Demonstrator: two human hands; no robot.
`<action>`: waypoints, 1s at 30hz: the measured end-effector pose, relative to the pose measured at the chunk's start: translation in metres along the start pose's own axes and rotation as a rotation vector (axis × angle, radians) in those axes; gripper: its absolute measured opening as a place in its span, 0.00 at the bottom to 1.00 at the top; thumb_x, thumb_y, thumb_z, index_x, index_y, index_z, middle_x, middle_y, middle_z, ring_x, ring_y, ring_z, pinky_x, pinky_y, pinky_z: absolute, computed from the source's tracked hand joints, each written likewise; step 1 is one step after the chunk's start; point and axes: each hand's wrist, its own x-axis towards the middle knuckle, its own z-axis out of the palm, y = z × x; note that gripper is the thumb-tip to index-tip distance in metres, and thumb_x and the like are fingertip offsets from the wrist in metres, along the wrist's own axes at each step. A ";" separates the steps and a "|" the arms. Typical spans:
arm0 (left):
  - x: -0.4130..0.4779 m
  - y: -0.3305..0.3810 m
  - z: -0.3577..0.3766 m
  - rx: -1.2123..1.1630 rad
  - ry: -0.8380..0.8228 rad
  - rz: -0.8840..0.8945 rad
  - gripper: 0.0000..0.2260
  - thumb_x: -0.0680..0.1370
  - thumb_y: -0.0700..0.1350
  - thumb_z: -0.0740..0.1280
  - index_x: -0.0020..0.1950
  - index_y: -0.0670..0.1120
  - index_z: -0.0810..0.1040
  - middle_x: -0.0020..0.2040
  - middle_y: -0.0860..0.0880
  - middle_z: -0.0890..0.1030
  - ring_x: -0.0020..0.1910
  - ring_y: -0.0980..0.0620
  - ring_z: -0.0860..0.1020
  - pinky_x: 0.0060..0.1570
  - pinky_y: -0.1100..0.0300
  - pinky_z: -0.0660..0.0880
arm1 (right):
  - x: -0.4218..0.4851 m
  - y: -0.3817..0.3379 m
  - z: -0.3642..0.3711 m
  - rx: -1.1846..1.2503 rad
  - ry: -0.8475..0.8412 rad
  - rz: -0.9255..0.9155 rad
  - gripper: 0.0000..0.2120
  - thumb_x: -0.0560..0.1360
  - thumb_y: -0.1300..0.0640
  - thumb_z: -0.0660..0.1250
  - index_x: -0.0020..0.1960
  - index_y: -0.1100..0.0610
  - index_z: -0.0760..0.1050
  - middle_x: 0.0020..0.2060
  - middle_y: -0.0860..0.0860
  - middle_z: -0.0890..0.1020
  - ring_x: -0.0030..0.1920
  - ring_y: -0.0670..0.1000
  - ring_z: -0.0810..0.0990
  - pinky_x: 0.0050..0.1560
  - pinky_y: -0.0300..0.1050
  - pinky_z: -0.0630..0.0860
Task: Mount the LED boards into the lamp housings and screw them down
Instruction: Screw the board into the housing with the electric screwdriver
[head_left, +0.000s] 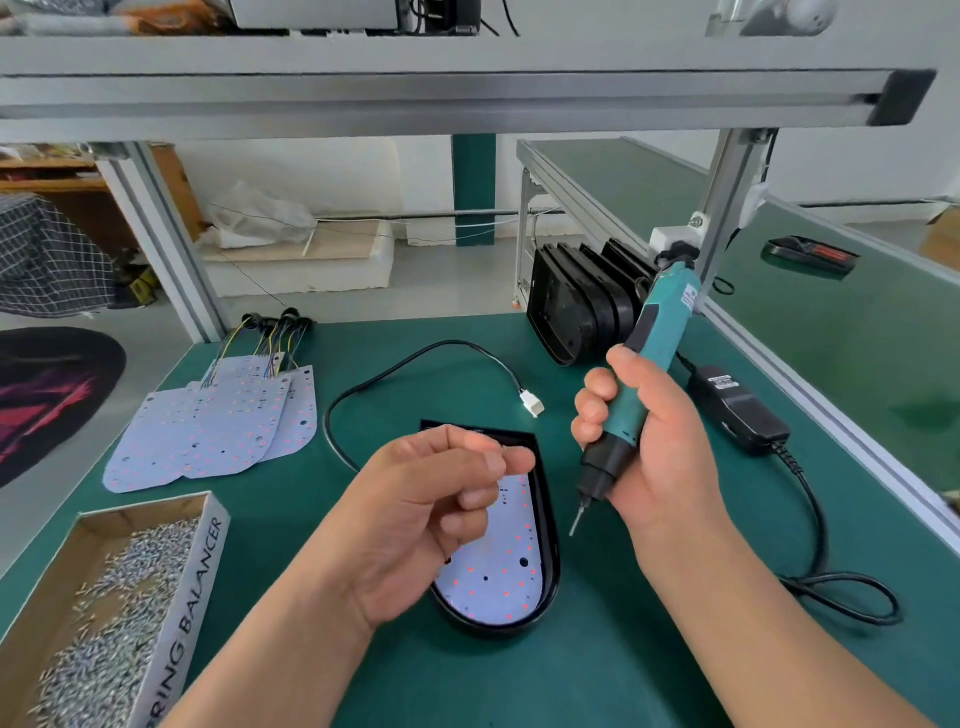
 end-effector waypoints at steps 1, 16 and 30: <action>-0.001 0.001 0.000 -0.009 -0.001 0.010 0.06 0.68 0.34 0.76 0.39 0.44 0.84 0.50 0.39 0.86 0.28 0.56 0.69 0.25 0.66 0.68 | 0.000 0.001 0.000 0.000 -0.002 0.000 0.08 0.80 0.58 0.68 0.48 0.54 0.69 0.34 0.50 0.74 0.29 0.48 0.73 0.28 0.40 0.72; -0.011 0.000 -0.012 0.153 0.036 0.048 0.07 0.73 0.37 0.74 0.50 0.39 0.86 0.48 0.38 0.85 0.31 0.54 0.72 0.26 0.65 0.68 | -0.011 0.007 0.015 0.043 0.007 -0.045 0.19 0.78 0.38 0.67 0.52 0.55 0.72 0.35 0.49 0.73 0.31 0.48 0.73 0.31 0.39 0.73; -0.020 -0.024 0.008 0.296 0.011 0.042 0.07 0.83 0.38 0.70 0.51 0.44 0.89 0.43 0.44 0.85 0.31 0.54 0.70 0.27 0.65 0.65 | -0.022 -0.011 0.020 0.193 0.064 -0.151 0.20 0.80 0.38 0.69 0.54 0.56 0.75 0.37 0.47 0.73 0.32 0.44 0.73 0.32 0.36 0.74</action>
